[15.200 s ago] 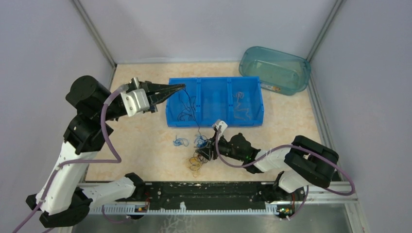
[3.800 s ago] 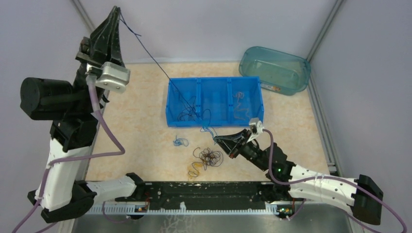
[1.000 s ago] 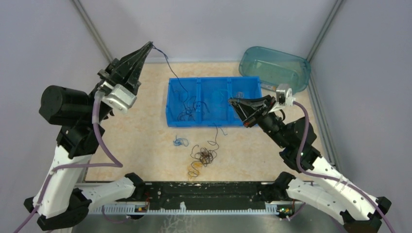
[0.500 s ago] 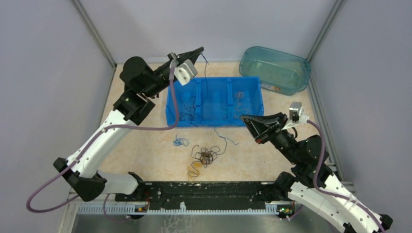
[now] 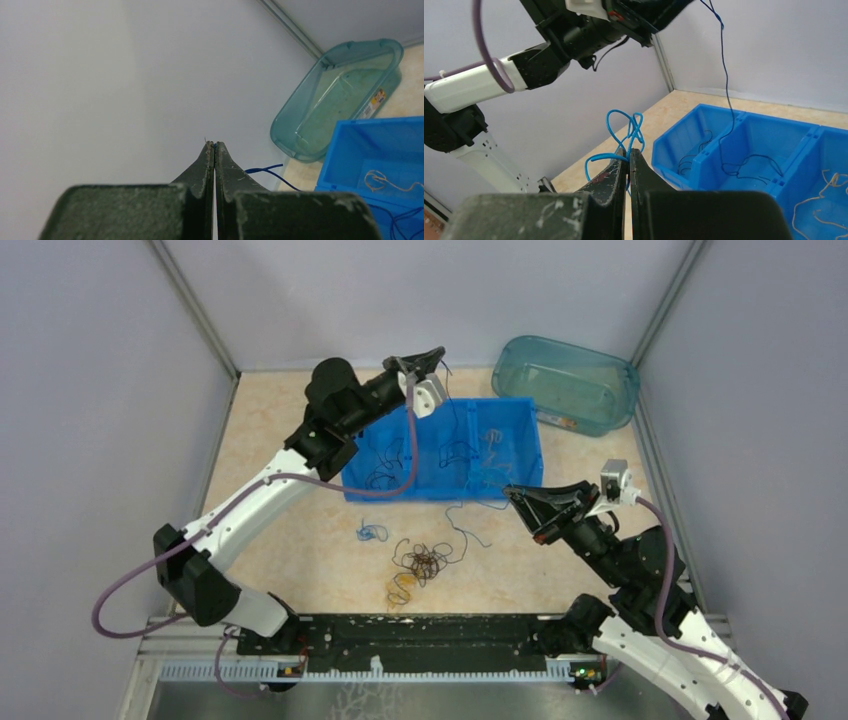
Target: Untangle the cables
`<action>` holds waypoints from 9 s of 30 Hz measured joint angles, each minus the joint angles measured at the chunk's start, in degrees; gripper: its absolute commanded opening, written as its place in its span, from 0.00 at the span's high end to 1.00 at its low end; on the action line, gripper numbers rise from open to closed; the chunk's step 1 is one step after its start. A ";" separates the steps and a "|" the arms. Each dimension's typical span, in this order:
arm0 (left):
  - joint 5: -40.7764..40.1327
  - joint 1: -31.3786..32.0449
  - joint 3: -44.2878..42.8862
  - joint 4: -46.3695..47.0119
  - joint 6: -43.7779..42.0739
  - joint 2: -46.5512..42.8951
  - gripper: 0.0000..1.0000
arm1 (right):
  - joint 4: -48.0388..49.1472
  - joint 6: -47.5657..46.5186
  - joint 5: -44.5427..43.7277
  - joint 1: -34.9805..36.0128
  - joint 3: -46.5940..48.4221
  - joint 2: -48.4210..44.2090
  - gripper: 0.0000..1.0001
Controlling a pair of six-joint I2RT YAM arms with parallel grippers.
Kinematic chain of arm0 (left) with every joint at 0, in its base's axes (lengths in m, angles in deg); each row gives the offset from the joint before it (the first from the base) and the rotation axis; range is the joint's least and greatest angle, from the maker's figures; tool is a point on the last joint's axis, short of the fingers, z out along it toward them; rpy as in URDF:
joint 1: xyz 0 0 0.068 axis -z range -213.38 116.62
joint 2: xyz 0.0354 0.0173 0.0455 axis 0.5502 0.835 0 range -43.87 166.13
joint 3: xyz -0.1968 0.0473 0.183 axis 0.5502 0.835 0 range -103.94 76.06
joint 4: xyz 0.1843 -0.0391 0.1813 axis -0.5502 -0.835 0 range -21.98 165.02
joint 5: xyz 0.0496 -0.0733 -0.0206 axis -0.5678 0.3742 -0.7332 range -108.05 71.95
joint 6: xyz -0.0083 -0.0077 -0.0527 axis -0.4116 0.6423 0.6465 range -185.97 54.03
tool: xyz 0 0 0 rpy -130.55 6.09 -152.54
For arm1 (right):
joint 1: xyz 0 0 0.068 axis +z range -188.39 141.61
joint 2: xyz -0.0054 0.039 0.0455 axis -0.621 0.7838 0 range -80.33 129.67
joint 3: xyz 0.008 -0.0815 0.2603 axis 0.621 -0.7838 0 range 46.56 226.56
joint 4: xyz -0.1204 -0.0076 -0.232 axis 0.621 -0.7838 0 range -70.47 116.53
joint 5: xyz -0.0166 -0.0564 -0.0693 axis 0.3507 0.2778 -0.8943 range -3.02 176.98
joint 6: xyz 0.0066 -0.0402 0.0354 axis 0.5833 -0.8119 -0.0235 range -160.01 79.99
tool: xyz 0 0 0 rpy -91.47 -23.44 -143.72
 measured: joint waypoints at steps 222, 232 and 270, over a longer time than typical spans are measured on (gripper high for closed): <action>7.02 -35.43 -2.49 -51.89 28.76 -11.58 0.00 | 7.69 -23.04 13.53 11.67 28.63 93.37 0.44; 6.99 -35.63 -4.70 -51.95 30.03 -12.50 0.00 | 11.43 -24.09 11.69 12.85 29.53 96.08 1.00; 4.63 -35.67 -1.86 -47.10 31.36 -15.93 0.00 | 3.69 -16.48 -15.78 -6.84 25.49 68.65 0.01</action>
